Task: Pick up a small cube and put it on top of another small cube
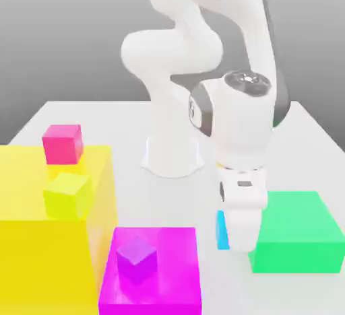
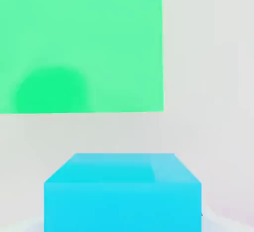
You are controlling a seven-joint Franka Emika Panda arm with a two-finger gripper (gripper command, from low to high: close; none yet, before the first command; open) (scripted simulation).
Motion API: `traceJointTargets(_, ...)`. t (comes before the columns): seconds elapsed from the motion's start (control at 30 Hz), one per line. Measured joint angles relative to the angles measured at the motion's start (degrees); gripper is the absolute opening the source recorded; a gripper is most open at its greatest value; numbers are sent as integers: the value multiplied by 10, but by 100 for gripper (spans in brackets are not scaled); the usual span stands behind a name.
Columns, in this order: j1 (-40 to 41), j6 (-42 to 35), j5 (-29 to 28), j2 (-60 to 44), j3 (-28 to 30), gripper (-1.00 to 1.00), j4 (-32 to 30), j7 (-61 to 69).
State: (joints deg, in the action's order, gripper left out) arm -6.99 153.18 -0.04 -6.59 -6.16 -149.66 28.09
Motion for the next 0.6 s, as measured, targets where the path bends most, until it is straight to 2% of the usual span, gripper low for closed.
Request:
traceJointTargets(0.2,28,-113,36,-31,18,-100,104,11)
traceJointTargets(0.6,103,-278,114,-45,89,-100,250,-68)
